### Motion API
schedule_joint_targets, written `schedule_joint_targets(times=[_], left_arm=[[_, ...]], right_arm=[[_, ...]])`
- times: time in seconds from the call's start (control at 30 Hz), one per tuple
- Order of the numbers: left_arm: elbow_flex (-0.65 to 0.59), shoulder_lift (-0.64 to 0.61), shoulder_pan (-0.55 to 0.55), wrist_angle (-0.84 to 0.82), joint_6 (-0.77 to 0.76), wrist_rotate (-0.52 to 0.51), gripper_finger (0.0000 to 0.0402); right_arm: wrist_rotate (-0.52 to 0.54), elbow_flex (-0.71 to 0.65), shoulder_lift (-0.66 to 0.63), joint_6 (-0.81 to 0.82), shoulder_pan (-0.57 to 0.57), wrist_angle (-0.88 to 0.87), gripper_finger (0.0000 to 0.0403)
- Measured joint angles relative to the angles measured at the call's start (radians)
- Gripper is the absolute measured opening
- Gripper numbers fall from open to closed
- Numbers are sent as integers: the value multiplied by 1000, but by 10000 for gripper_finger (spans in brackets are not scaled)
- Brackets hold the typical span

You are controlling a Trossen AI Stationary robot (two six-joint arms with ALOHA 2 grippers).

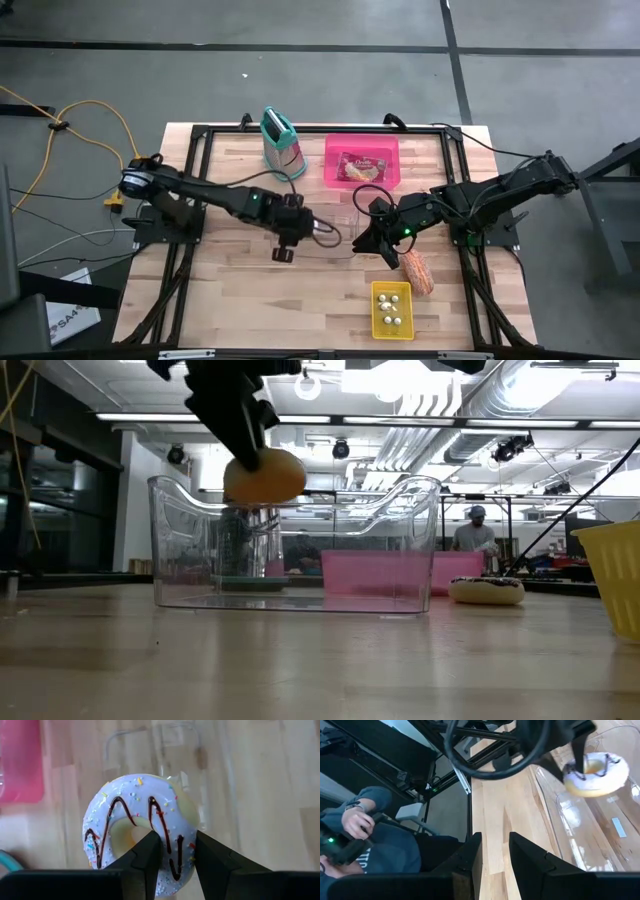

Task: Pick & Place Food Item
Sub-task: Put the pink donut into the transparent bin

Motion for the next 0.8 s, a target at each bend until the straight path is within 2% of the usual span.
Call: schedule_joint_targets(times=[0.2,0.8], left_arm=[[1,21,32,9,24,0,104],[0,241,7,35,-22,17,104]], right_arm=[[0,0,0,0,0,0,86],[1,0,0,0,0,5,86]])
